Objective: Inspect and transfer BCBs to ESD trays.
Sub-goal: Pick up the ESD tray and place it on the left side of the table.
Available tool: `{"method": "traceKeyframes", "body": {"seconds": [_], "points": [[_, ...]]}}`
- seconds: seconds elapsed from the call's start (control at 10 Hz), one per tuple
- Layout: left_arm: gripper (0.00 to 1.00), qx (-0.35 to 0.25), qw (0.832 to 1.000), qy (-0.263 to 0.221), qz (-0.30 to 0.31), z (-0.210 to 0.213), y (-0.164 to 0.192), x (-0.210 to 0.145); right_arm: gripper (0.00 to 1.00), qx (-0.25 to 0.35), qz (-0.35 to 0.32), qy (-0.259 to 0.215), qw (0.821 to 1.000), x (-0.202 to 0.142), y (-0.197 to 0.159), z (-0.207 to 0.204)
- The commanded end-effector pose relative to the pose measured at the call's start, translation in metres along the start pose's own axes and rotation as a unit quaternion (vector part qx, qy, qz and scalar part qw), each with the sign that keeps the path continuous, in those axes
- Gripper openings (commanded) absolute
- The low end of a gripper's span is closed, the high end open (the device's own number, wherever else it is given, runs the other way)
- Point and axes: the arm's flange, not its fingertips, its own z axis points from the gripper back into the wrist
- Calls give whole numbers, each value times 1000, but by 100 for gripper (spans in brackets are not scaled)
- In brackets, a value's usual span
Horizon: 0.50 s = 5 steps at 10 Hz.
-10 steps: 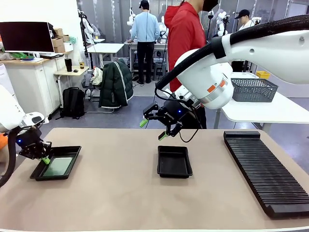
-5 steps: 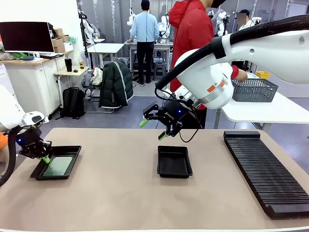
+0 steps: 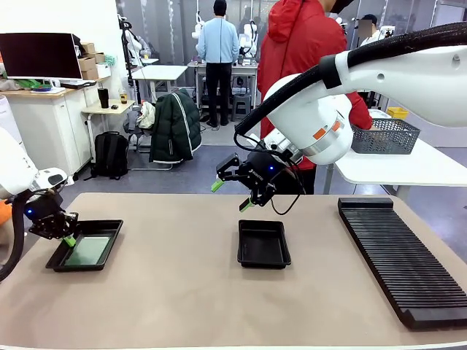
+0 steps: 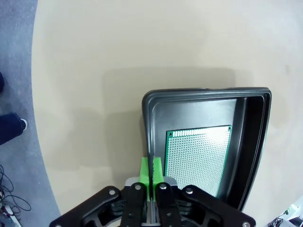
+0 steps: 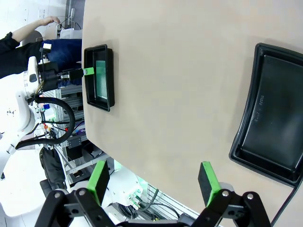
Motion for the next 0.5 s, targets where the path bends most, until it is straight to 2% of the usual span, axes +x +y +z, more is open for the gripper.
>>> {"method": "traceKeyframes", "body": {"seconds": [0.0, 0.1, 0.2, 0.3, 0.4], "points": [[3, 0, 1000, 0, 0, 0, 0, 0, 100, -9, -7, -4, 1000, -1, 2, 0], [21, 9, 1000, -2, 7, 4, -2, -3, 100, -9, -7, -4, 1000, -1, 2, 0], [21, 20, 1000, -6, 9, 9, -4, -7, 100, -9, -7, -4, 1000, -1, 2, 0], [40, 27, 1000, -5, 10, 13, -4, -9, 100, -9, -7, -4, 1000, -1, 2, 0], [25, 31, 999, -1, 11, 17, -5, -12, 100, -9, -7, -4, 1000, -1, 2, 0]]}}
